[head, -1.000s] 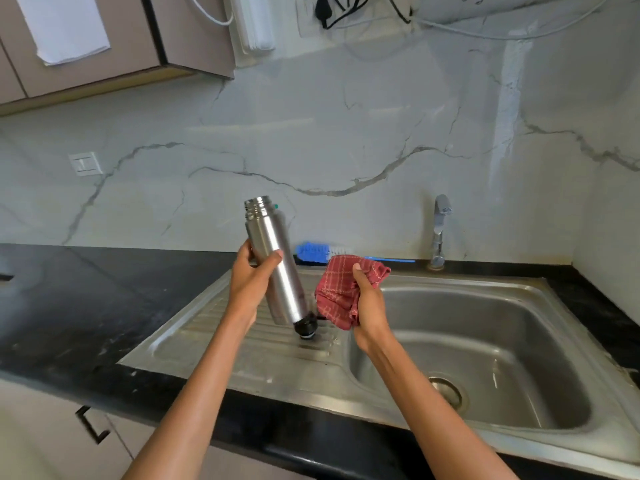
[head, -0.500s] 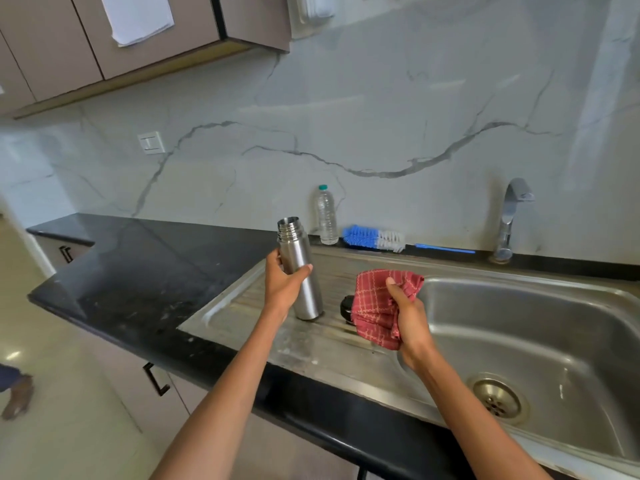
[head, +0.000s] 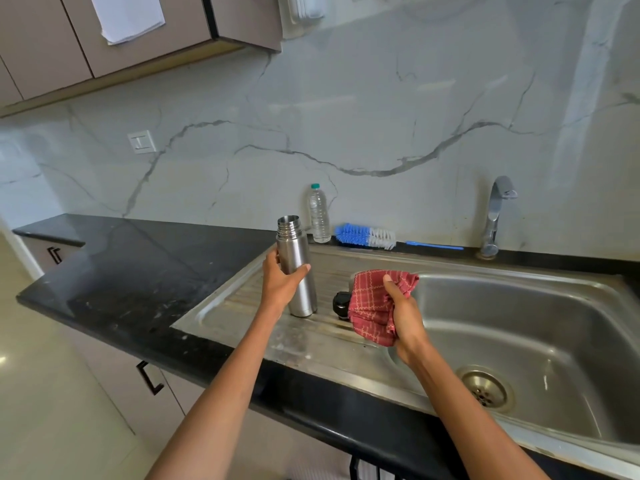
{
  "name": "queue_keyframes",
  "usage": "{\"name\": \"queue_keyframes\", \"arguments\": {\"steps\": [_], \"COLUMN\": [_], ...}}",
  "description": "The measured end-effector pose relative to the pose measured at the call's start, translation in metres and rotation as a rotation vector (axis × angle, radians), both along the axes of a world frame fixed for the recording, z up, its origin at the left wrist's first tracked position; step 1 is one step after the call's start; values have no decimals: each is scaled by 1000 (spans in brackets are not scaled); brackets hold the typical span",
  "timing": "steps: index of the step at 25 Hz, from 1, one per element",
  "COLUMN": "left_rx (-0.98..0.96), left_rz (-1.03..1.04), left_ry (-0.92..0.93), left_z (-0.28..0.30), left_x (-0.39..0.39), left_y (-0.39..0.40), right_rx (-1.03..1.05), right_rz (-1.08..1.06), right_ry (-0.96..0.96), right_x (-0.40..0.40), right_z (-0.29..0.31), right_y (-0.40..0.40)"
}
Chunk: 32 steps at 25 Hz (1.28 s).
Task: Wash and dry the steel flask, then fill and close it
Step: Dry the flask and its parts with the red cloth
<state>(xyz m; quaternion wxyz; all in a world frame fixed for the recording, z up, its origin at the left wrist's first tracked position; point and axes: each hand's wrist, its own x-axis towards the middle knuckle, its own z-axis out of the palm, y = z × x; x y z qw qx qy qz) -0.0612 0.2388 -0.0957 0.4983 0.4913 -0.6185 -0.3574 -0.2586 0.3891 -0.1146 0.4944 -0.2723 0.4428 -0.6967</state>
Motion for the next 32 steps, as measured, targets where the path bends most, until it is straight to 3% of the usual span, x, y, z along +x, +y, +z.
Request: {"name": "queue_keyframes", "arguments": {"steps": [3, 5, 8, 13, 17, 25, 28, 32], "left_rx": [-41, -236, -438, -218, -78, -56, -78, 85], "left_rz": [73, 226, 157, -33, 24, 76, -80, -343], "left_ry": [55, 66, -159, -789, -966, -811, -454, 50], "left_z": [4, 3, -8, -32, -45, -50, -46, -26], "left_x": [0, 0, -10, -43, -65, -75, -81, -100], "left_y": [11, 31, 65, 73, 63, 53, 55, 69], "right_rx": [5, -21, -53, 58, 90, 131, 112, 16], "right_rz": [-15, -29, -58, -75, -108, -45, -99, -276], "right_ry": [1, 23, 120, 277, 260, 296, 270, 140], "right_x": [-3, -9, -25, -60, -72, -69, -68, -71], "right_z": [2, 6, 18, 14, 8, 7, 5, 8], "right_y": [1, 3, 8, 20, 28, 31, 28, 28]}}
